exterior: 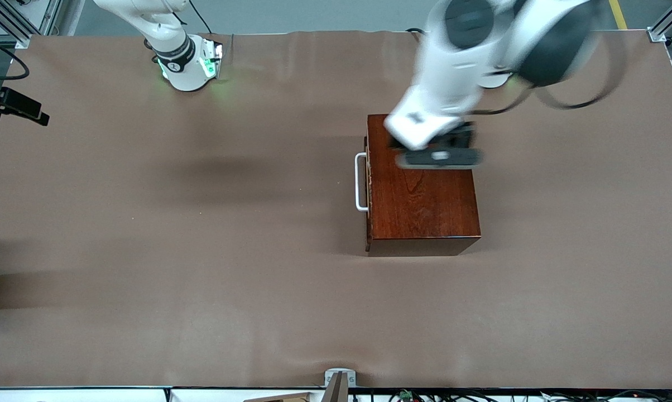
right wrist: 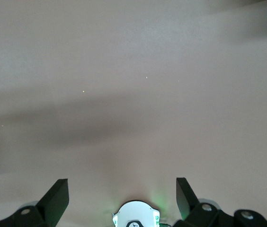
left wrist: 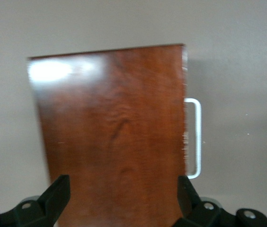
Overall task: Open drawer, take yellow block, close drawer
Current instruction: 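Reach the left gripper toward the white drawer handle of the box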
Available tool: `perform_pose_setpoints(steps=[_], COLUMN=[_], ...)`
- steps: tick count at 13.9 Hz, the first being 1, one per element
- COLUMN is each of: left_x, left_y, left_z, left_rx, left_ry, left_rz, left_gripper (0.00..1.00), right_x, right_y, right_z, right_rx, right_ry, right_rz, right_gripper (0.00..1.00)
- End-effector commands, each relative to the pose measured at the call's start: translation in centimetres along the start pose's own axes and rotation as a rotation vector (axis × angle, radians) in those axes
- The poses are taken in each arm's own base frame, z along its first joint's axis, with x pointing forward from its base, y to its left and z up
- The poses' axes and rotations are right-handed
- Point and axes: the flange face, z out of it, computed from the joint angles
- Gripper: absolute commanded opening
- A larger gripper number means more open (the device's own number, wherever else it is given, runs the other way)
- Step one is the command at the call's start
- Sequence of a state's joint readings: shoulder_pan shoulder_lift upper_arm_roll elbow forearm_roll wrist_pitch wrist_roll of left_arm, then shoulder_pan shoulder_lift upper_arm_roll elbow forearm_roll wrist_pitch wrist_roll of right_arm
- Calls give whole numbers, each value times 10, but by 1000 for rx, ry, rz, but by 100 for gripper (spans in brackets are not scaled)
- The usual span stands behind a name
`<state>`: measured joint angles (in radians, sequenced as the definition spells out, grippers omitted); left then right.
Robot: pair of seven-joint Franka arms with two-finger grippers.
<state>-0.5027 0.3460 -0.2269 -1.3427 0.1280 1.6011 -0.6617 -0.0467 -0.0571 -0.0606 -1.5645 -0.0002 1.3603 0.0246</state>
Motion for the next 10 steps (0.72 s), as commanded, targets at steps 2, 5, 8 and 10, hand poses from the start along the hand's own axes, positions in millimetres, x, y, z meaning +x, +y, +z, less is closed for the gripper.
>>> perform_pose_setpoints(steps=[2, 5, 8, 10], left_x=[-2, -2, -8, -16], left_y=[79, 127, 166, 181], left_z=[34, 91, 152, 164], left_rx=[-1, -19, 94, 134], left_ry=[32, 28, 121, 179], left_rz=[-38, -66, -90, -88], left_gripper=[100, 100, 100, 100], right_x=[3, 3, 7, 7], right_y=[5, 6, 5, 6], right_z=[-5, -5, 0, 0], right_rx=[-18, -16, -20, -23], right_ry=[12, 14, 3, 5], right_rz=[-7, -6, -6, -4], right_gripper=[100, 100, 100, 100])
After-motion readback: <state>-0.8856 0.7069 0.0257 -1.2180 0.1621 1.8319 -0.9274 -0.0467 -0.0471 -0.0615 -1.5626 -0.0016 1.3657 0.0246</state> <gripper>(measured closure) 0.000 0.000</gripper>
